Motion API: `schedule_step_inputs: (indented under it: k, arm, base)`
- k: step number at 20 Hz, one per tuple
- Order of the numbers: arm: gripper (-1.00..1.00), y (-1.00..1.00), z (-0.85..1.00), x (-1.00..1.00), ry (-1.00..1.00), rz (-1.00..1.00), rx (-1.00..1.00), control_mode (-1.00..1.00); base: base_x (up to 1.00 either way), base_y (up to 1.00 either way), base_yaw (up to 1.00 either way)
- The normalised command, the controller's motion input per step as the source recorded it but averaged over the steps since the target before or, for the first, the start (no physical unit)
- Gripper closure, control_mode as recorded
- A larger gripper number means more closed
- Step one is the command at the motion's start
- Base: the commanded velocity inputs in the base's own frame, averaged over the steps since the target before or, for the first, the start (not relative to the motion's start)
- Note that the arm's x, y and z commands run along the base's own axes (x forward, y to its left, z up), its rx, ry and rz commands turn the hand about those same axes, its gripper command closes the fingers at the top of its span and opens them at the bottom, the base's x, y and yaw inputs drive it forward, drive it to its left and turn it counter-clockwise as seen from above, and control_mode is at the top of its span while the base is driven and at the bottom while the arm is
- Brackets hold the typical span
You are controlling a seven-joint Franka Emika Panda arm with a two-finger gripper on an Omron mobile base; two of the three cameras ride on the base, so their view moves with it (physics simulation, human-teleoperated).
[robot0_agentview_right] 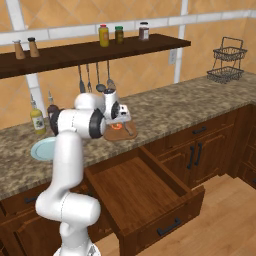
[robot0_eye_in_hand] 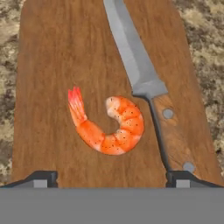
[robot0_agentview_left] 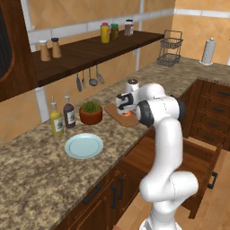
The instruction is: Pick up the knife from the drawer and place it on the cutting board. Then place the meat from the plate to the cutting board.
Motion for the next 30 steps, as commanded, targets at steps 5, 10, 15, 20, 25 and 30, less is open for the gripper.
schedule_step_inputs:
  k: [5, 10, 15, 20, 25, 30]
  arm:
    - [-1.00, -0.02, 0.16, -0.71, -0.09, 0.00, 0.00, -1.00]
    - [-1.00, -0.08, 0.21, -0.96, -0.24, 0.00, 0.00, -1.00]
    - [-1.00, -0.01, 0.40, -0.95, -0.32, 0.00, 0.00, -1.00]
    - [-1.00, 0.00, 0.56, -0.73, -0.27, 0.00, 0.00, -1.00]
    - [-1.00, 0.00, 0.59, -0.51, -0.20, 0.00, 0.00, -1.00]
    - [-1.00, 0.00, 0.51, -0.33, -0.13, 0.00, 0.00, -1.00]
  base:
    - [0.00, 0.00, 0.00]
    - [0.00, 0.00, 0.00]
    - [0.00, 0.00, 0.00]
    - [0.00, 0.00, 0.00]
    - [0.00, 0.00, 0.00]
    - [0.00, 0.00, 0.00]
